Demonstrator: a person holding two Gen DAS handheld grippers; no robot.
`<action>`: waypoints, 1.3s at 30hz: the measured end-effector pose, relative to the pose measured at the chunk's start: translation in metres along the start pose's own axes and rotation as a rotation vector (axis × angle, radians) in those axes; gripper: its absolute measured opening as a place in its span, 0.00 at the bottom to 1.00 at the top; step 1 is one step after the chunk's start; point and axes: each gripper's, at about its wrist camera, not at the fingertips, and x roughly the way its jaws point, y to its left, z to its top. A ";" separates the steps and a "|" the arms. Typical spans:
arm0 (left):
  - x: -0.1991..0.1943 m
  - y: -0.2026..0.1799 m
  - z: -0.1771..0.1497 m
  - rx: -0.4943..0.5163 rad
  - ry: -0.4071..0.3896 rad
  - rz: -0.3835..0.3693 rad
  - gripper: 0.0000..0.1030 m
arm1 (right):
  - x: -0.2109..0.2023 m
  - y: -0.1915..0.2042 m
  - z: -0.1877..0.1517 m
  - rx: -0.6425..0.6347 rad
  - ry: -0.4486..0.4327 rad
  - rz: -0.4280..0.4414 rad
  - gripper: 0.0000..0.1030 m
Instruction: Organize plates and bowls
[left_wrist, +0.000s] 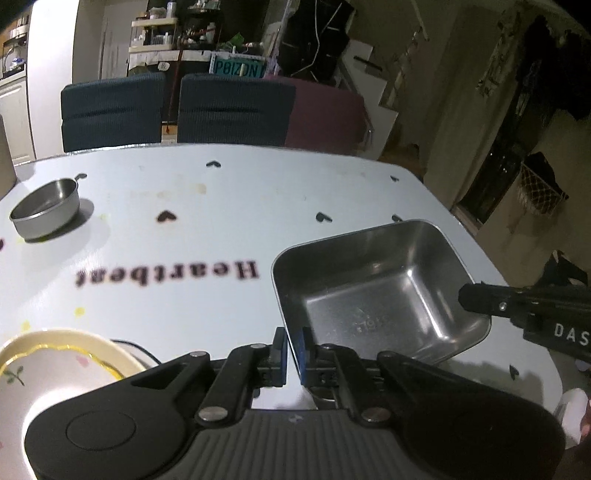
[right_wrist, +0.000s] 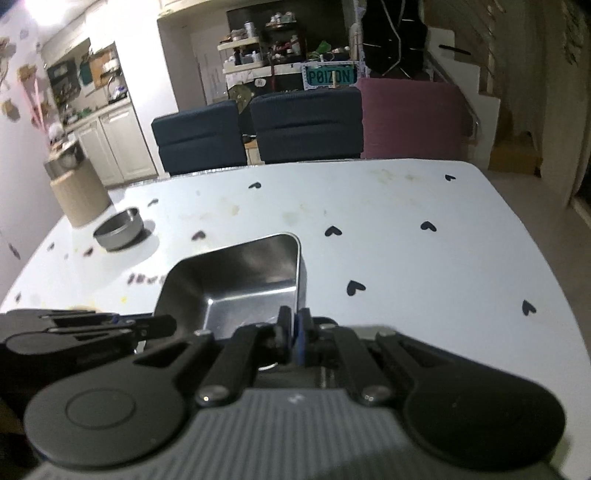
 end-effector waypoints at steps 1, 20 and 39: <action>0.002 0.000 -0.001 0.002 0.004 0.001 0.06 | -0.001 0.001 -0.003 -0.011 0.002 -0.004 0.05; 0.031 0.001 -0.020 0.022 0.068 -0.031 0.08 | 0.012 0.002 -0.011 -0.081 0.083 -0.063 0.04; 0.040 -0.002 -0.028 0.053 0.077 -0.035 0.12 | 0.056 -0.005 -0.029 -0.138 0.260 -0.135 0.04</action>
